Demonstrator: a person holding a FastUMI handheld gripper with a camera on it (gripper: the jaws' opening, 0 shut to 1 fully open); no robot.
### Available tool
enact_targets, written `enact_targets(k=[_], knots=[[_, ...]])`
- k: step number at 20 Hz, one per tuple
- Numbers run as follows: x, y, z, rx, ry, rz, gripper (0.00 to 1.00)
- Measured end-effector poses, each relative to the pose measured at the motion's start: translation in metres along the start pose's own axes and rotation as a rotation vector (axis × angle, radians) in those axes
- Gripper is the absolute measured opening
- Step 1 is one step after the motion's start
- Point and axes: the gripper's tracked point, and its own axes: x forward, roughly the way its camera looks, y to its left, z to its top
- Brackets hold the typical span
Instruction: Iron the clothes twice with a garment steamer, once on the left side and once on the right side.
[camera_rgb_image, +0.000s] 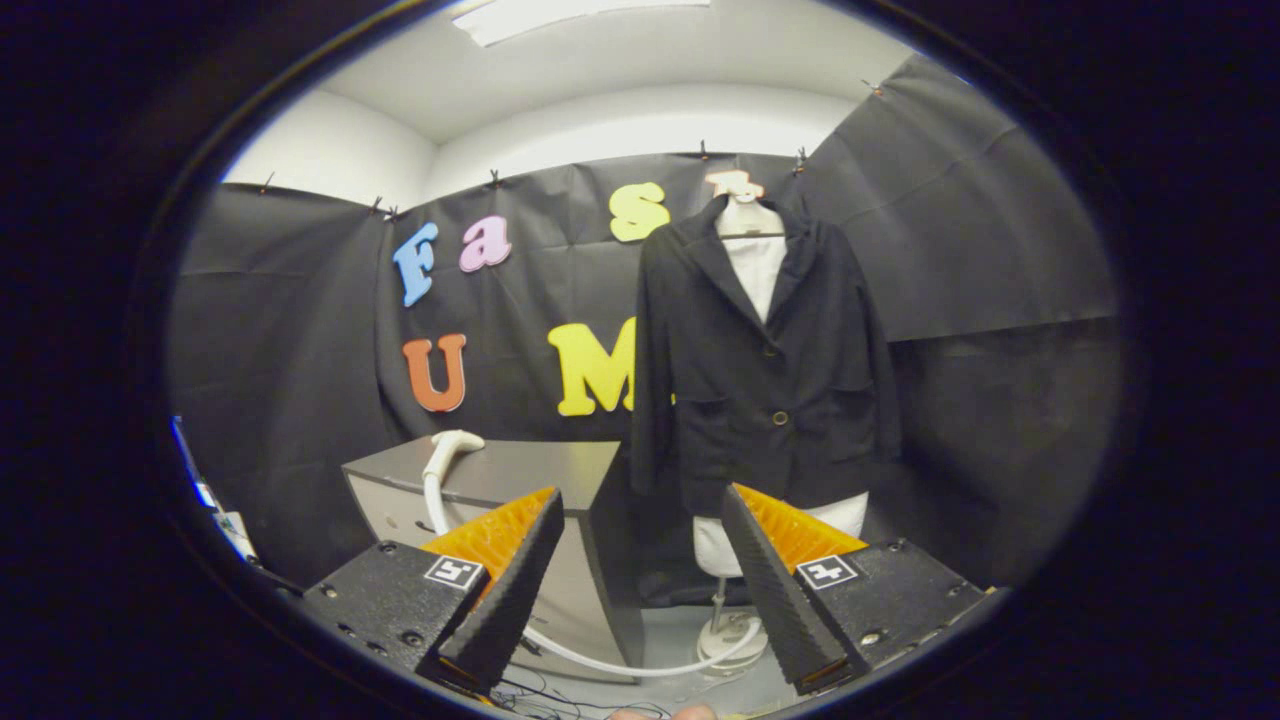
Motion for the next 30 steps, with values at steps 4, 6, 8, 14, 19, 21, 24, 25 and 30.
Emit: enact_targets(k=[4, 6, 8, 14, 19, 21, 24, 25, 30], knots=[[0.028, 0.077, 0.000, 0.005, 0.019, 0.062, 0.99], [0.043, 0.112, 0.001, -0.001, 0.036, 0.109, 0.99], [0.062, 0.136, 0.001, -0.031, 0.057, 0.137, 0.99], [0.140, 0.215, -0.005, -0.057, 0.139, 0.256, 0.99], [0.208, 0.277, -0.012, -0.077, 0.215, 0.374, 0.99], [0.233, 0.296, -0.024, -0.096, 0.266, 0.414, 0.99], [0.262, 0.321, -0.043, -0.109, 0.347, 0.462, 0.99], [0.273, 0.329, -0.050, -0.113, 0.367, 0.472, 0.99], [0.302, 0.347, -0.086, -0.159, 0.497, 0.469, 0.94]])
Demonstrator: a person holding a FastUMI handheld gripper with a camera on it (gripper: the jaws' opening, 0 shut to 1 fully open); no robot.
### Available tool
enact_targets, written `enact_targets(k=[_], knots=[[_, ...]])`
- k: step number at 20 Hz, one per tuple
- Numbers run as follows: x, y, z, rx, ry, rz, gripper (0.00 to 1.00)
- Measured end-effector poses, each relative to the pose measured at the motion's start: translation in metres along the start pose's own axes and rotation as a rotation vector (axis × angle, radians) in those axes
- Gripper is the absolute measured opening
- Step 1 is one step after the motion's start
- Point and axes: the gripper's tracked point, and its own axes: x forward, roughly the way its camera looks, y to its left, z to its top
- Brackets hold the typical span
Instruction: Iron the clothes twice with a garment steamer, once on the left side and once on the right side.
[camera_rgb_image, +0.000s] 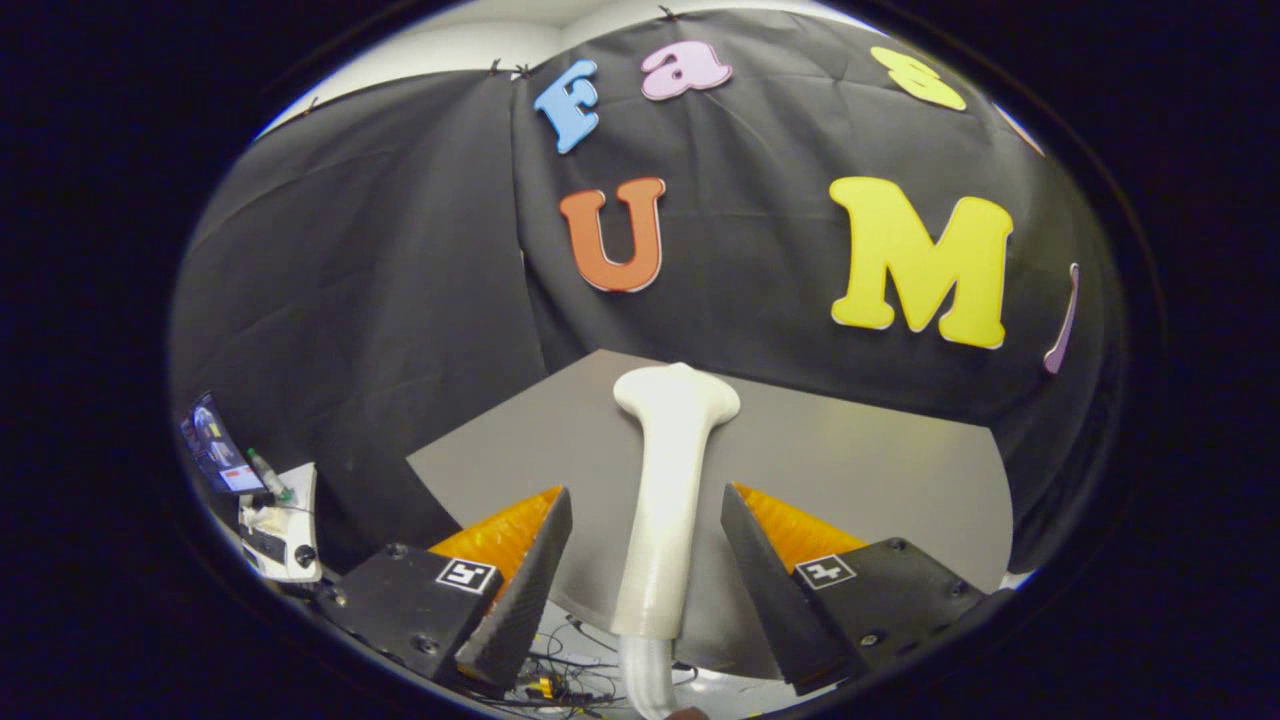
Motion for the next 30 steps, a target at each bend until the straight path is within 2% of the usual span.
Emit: enact_targets(k=[3, 4, 8, 10, 12, 14, 18, 23, 30], knots=[[0.014, 0.005, -0.005, -0.013, 0.053, 0.000, 0.90], [0.017, 0.001, -0.004, -0.010, 0.069, -0.019, 0.83], [0.031, -0.007, -0.009, -0.018, 0.147, -0.042, 0.70], [0.034, -0.008, -0.014, -0.008, 0.175, -0.046, 0.68], [0.037, -0.011, -0.012, 0.021, 0.167, -0.067, 0.63], [0.037, -0.010, -0.011, 0.025, 0.166, -0.076, 0.49], [0.037, -0.004, -0.007, 0.097, 0.151, -0.035, 0.40], [0.017, -0.006, 0.013, 0.169, 0.062, -0.018, 0.35], [-0.045, -0.015, 0.049, 0.207, -0.070, 0.006, 0.35]])
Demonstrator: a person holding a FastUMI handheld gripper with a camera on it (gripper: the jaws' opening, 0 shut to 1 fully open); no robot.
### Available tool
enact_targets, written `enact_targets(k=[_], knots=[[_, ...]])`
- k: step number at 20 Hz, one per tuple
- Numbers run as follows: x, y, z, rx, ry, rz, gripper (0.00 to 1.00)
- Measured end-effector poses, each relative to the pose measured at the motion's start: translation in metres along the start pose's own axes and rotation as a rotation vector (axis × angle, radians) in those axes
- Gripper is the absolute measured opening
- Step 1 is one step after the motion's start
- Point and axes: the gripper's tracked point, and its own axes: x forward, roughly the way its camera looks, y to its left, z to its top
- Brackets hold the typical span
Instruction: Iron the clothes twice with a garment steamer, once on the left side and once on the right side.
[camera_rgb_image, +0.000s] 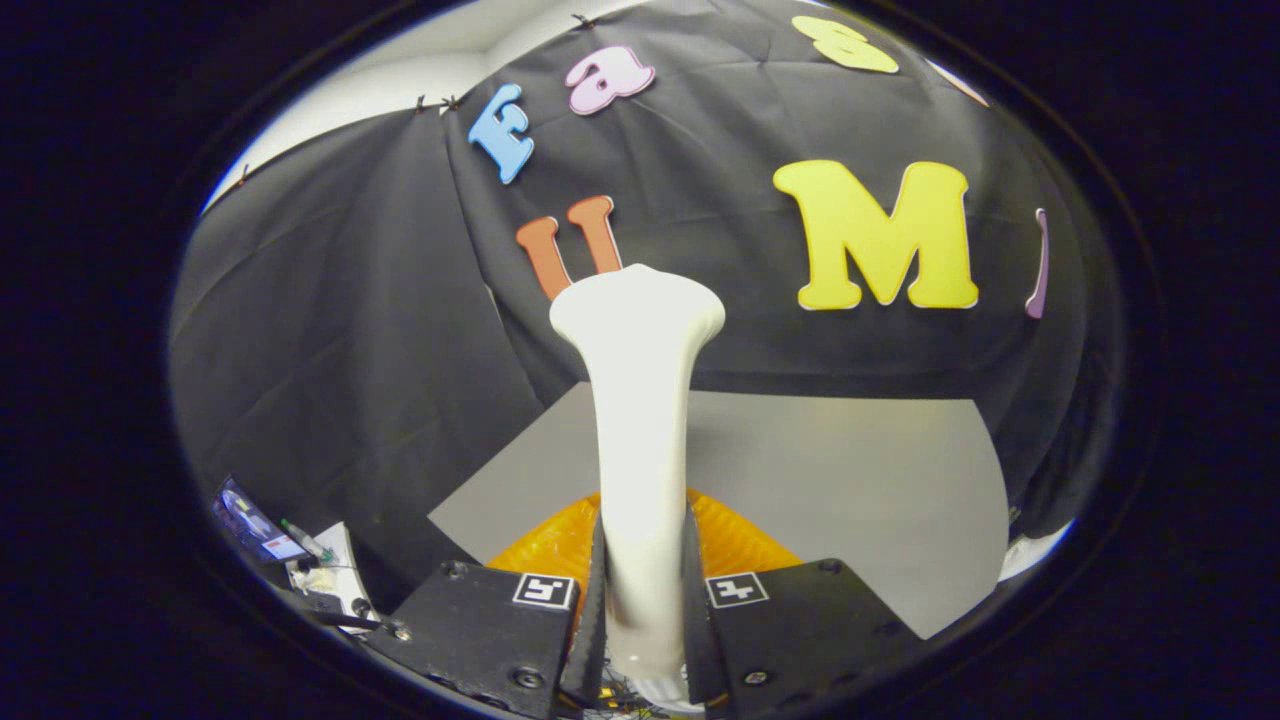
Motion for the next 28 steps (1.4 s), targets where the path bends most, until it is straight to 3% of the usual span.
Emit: enact_targets(k=[5, 9, 17, 22, 28], knots=[[-0.052, -0.018, 0.013, 0.058, -0.078, -0.011, 0.35], [-0.101, -0.050, -0.005, 0.136, -0.111, -0.056, 0.35], [-0.229, -0.158, -0.042, 0.221, -0.204, -0.268, 0.35], [-0.307, -0.218, -0.009, 0.252, -0.354, -0.371, 0.35], [-0.355, -0.276, 0.056, 0.228, -0.508, -0.371, 0.35]])
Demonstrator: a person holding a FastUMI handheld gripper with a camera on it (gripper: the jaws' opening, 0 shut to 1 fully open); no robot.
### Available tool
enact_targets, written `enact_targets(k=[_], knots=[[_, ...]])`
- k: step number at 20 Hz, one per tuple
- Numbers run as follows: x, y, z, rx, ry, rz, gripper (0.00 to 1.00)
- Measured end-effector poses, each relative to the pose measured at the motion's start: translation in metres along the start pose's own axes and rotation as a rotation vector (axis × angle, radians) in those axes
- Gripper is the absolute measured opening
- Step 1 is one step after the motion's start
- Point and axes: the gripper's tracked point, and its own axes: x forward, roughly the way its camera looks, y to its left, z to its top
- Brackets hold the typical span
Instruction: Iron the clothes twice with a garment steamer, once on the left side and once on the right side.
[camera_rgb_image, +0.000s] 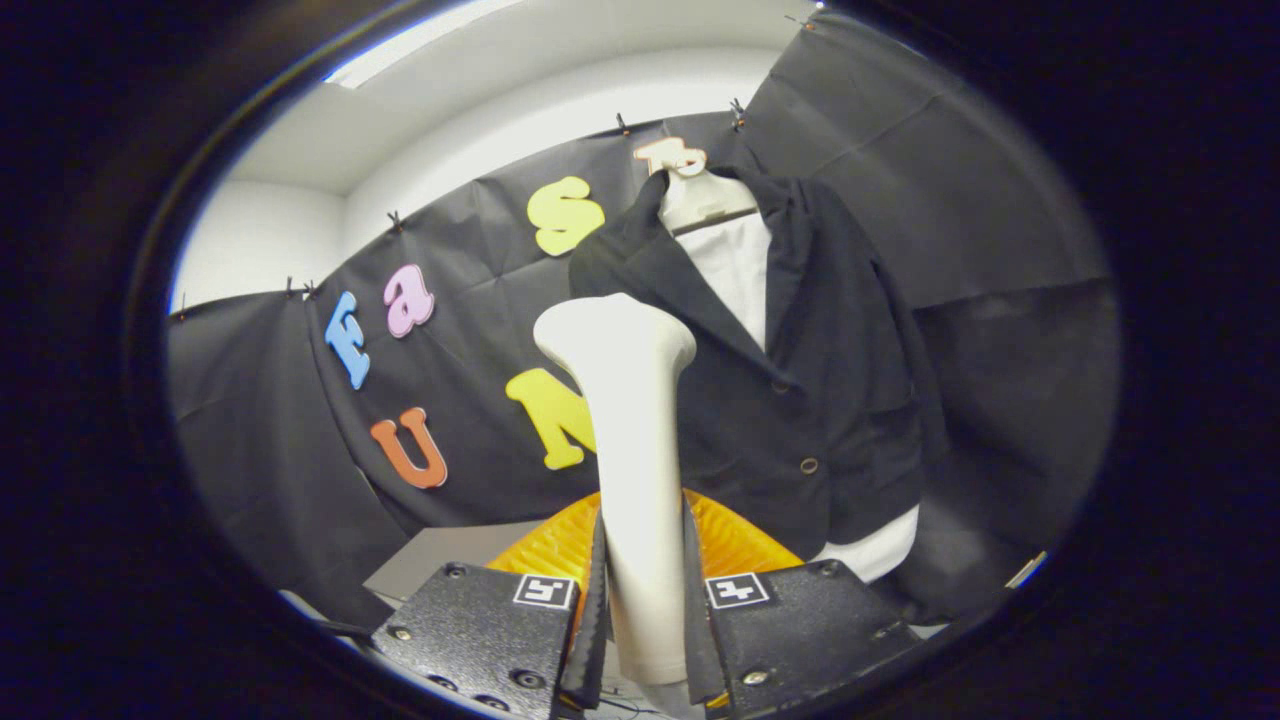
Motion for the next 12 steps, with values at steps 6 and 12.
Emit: enact_targets(k=[6, 12], knots=[[0.029, -0.017, 0.074, -0.068, -0.161, 0.036, 0.34], [0.062, -0.032, 0.130, -0.108, -0.297, -0.005, 0.35]])
